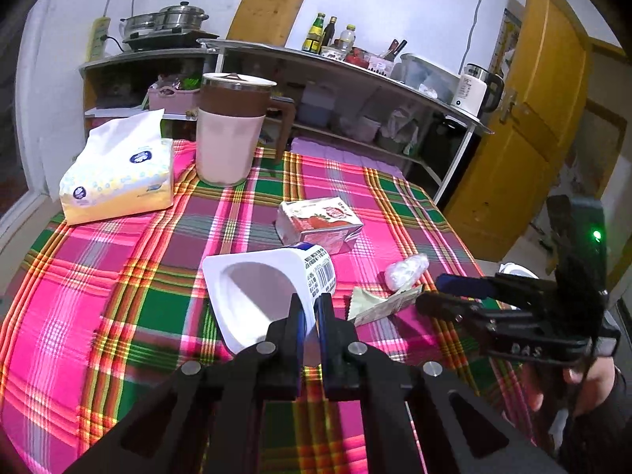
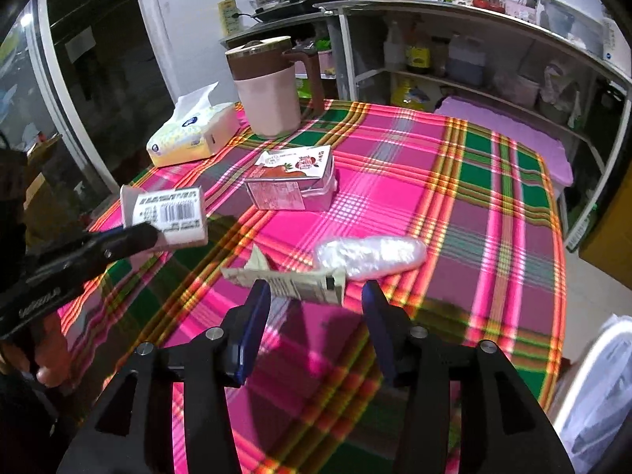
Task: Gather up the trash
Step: 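Grasp the tan paper strip from the table with the right tool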
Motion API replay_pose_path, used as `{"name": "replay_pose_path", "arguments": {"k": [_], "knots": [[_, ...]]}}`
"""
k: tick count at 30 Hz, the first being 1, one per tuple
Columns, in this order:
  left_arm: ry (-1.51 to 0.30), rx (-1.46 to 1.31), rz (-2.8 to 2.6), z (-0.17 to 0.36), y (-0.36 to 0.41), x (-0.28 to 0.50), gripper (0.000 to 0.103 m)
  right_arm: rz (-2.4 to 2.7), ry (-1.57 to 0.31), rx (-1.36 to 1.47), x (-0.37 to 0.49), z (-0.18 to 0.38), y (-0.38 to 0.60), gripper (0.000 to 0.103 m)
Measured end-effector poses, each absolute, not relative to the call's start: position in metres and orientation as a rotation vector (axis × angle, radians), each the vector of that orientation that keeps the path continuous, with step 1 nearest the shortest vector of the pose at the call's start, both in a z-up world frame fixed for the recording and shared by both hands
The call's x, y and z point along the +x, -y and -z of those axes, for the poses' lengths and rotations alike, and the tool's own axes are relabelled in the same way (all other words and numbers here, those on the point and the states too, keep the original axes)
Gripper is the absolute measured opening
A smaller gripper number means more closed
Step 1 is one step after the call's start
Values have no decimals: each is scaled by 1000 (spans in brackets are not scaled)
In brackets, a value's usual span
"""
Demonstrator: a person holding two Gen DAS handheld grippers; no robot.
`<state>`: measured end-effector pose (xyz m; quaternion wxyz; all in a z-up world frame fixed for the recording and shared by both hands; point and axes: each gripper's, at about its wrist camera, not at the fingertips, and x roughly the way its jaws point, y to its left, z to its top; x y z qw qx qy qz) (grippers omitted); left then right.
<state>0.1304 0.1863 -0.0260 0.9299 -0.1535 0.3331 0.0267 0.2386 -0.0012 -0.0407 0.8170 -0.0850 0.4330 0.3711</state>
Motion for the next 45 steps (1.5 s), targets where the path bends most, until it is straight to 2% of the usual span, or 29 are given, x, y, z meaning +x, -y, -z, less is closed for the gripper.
{"name": "replay_pose_path", "arguments": {"k": [9,19,35,40,45], "knots": [[-705,-297,-91,31,-189,130,6,-873,-969,-199,239,51,-16,49],[-701,-305,-124,30,-196,117,6,-971,-978,-258,201,46,-26,49],[-703,-325,-146,31,-206,103,6,-813,-998,-232,210,51,-42,48],[-709,-325,-139,32,-206,105,6,-789,-999,-249,208,54,-46,17],[-716,-321,-131,34,-201,105,6,-776,-992,-236,205,52,-40,15]]}}
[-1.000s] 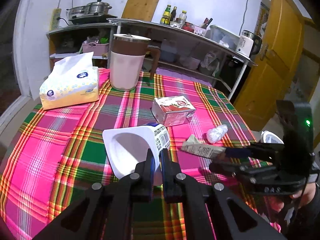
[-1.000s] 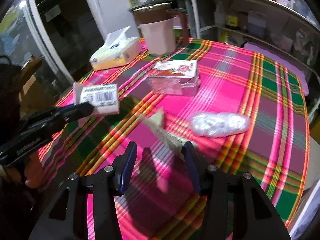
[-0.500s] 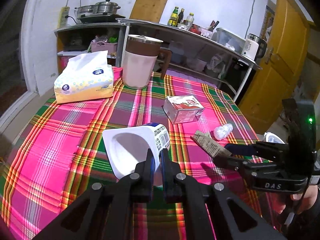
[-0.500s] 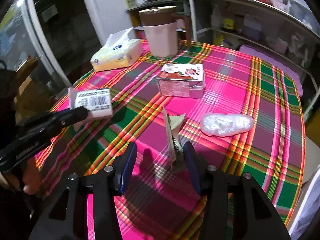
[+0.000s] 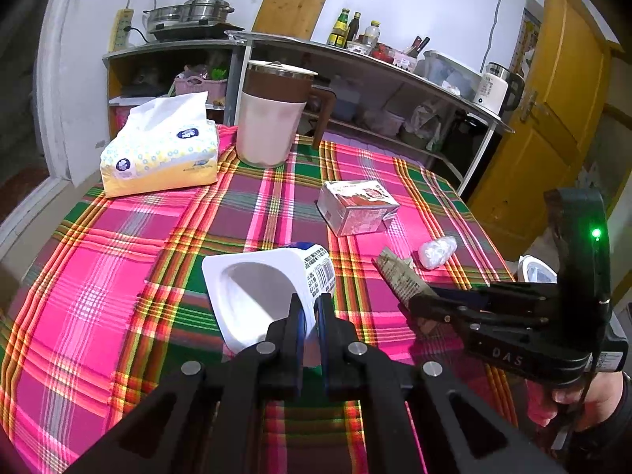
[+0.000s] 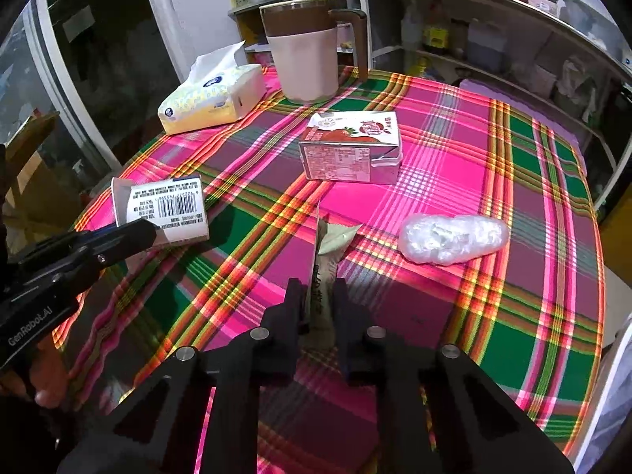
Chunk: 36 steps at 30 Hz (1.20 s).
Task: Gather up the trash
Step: 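Grasp the tan paper strip from the table with the right tool, then carry the white cup and paper strip over the bin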
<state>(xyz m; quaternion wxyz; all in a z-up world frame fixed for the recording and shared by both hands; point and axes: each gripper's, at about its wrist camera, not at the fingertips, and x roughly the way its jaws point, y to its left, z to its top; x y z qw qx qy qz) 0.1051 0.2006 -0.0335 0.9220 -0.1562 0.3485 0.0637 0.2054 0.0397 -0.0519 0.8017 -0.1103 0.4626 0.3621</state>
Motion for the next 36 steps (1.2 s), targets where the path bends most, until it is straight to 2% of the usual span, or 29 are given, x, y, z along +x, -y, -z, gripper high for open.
{"name": "replay_pose_path", "arguments": {"k": [36], "knots": [[-709,-259,43,12,-88,60,6,-690,-902,-78,114,14,76,12]]}}
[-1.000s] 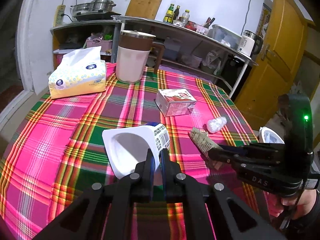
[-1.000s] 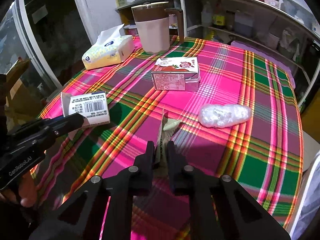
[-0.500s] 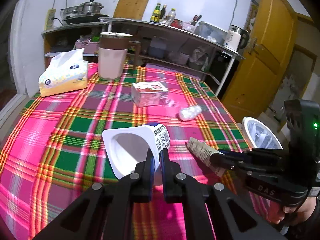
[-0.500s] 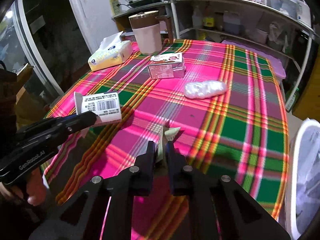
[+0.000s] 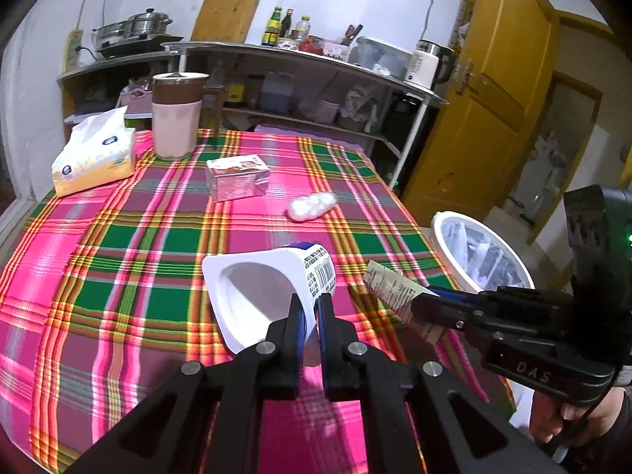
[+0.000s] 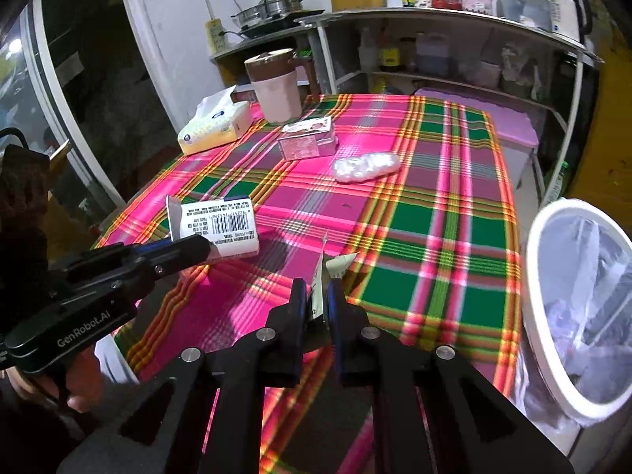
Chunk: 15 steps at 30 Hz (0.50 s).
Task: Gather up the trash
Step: 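Carry the white cup and paper strip over the bin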
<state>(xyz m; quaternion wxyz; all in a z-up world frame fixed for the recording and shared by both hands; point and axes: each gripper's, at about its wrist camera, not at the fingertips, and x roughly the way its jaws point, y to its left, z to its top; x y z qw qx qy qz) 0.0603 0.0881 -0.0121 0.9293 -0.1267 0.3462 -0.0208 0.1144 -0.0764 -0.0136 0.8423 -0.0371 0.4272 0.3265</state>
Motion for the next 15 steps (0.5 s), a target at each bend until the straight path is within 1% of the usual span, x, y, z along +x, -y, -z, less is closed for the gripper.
{"name": "replay_pose_path", "arguments": {"k": [15], "knots": [[-721,-208,143,4,-40,80,6,-586,-864,-2,115,1,137,12]]}}
